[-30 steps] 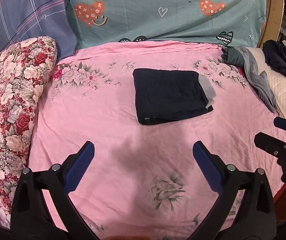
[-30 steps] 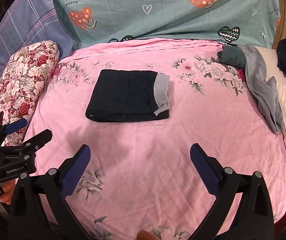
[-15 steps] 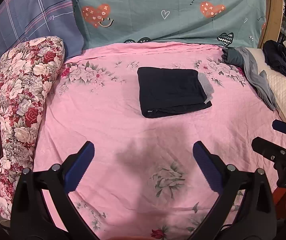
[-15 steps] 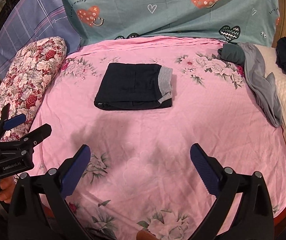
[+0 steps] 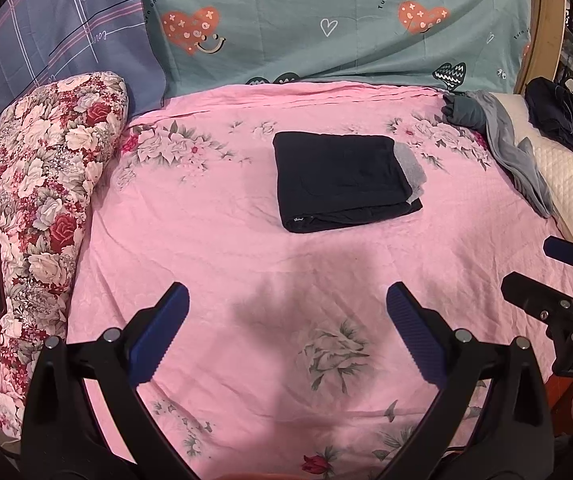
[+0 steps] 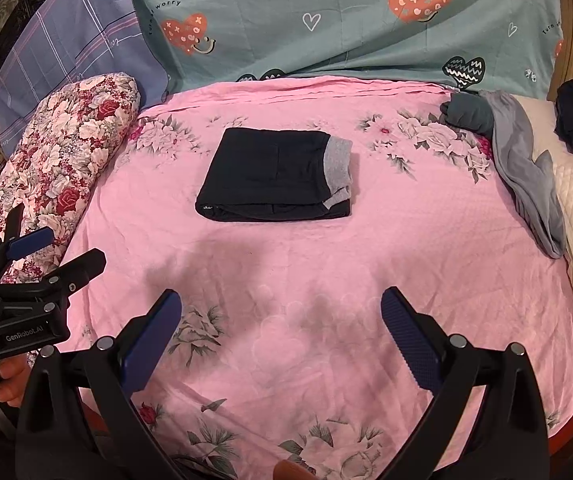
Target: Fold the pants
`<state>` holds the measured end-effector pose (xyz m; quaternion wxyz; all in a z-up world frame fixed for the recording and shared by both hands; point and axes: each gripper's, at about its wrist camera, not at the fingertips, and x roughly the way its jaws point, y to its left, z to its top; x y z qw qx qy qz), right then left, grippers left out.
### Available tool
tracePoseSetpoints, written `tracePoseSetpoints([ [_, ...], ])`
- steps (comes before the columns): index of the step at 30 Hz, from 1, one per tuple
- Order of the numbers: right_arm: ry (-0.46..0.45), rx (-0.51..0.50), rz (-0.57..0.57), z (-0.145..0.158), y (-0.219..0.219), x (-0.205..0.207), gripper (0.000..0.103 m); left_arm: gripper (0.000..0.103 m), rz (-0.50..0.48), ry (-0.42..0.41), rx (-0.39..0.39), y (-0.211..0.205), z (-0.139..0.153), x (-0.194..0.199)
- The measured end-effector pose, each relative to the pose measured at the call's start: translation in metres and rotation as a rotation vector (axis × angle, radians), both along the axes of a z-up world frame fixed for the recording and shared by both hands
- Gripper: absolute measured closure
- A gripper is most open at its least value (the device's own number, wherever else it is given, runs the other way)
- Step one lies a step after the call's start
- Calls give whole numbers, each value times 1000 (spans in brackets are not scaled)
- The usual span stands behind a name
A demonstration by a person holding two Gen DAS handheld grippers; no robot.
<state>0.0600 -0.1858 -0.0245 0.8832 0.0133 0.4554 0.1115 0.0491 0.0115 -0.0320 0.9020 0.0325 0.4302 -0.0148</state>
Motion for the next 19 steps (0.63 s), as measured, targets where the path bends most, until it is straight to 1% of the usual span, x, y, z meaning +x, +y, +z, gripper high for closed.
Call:
tracePoseSetpoints([
  [15,7,3,-9,0,-4,-1,3,2,-10,-4,1,-6,2,2],
  [19,5,2,-8,0,-4,-2,3,3,-28,-6,-7,-8,3,2],
])
